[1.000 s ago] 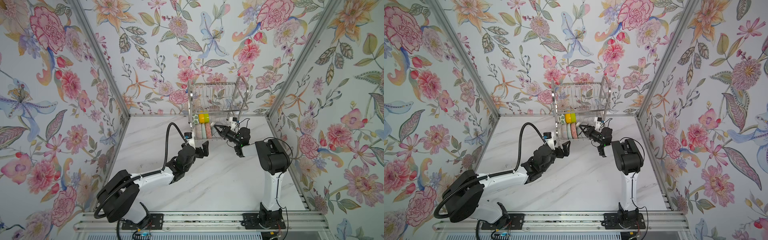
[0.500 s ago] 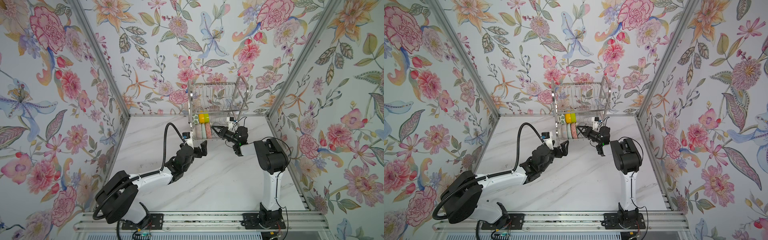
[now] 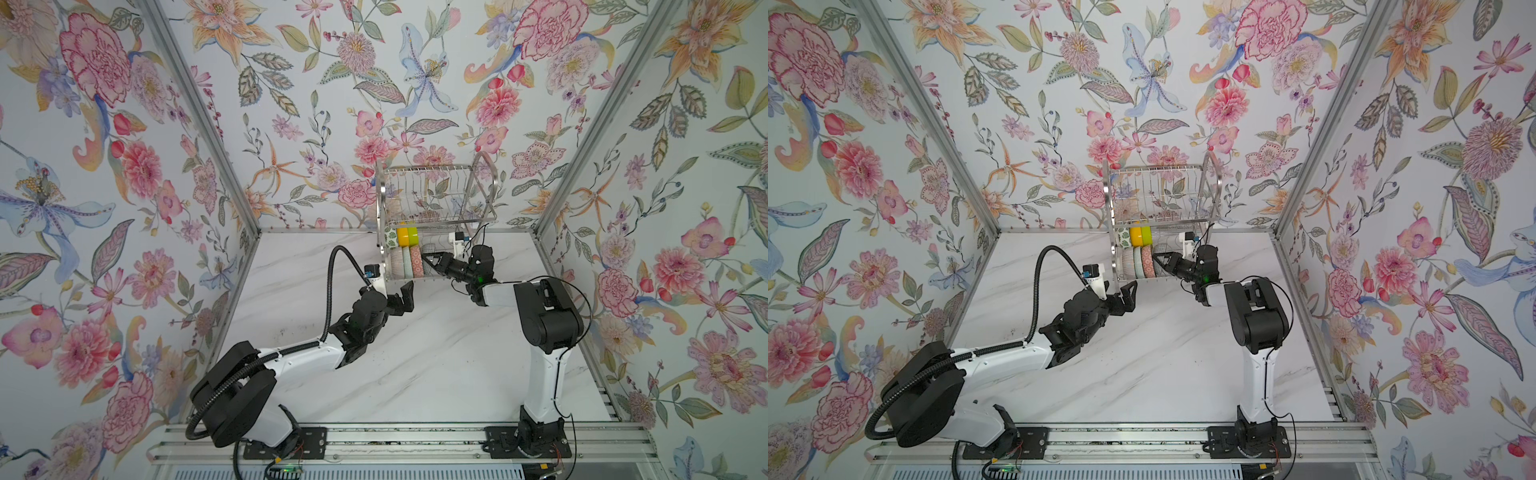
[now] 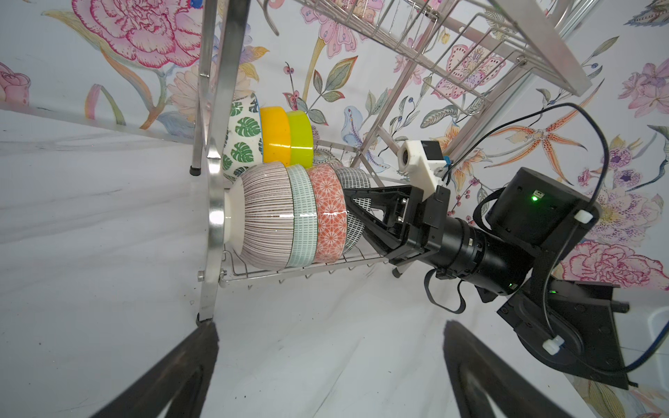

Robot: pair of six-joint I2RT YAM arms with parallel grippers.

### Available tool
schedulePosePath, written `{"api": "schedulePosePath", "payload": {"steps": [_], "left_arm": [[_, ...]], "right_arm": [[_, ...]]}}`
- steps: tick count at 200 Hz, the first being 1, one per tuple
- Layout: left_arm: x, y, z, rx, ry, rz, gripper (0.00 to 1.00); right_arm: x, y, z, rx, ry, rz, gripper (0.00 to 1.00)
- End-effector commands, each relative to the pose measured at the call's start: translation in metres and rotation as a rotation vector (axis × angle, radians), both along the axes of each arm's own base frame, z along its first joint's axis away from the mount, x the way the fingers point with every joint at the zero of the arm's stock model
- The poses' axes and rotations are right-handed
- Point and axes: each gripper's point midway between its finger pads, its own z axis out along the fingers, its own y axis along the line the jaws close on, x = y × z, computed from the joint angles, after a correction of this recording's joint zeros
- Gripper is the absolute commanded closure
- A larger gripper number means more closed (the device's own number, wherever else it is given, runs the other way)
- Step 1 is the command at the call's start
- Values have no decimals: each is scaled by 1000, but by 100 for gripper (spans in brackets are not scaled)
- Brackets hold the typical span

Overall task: Load the bowls into the dish rack
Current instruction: 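Open the right gripper and draw it back from the rack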

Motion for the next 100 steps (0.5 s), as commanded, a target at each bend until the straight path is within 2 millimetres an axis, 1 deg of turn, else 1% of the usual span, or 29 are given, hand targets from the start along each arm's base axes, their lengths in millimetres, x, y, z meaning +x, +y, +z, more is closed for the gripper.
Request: {"api": "schedulePosePath", "payload": {"steps": [1,20,38,57,100], "left_arm": [[-1,5,3,-21,6,-1,1],[-1,5,2,-18,8,-1,1],[-1,5,3,-21,10,-3,1],[-1,5,2,-22,12,-2,1],[-2,4,0,-28,21,-5,1]], "right_arm": [[4,-9,-20,-60,68,-42,77],[4,-9,-18,-63,65,-41,77],[3,-9,-17,-64,64,-42,72],[2,-9,-14,-69,59,-41,70],[-3,-12,2,-73,28,-58,64]]}}
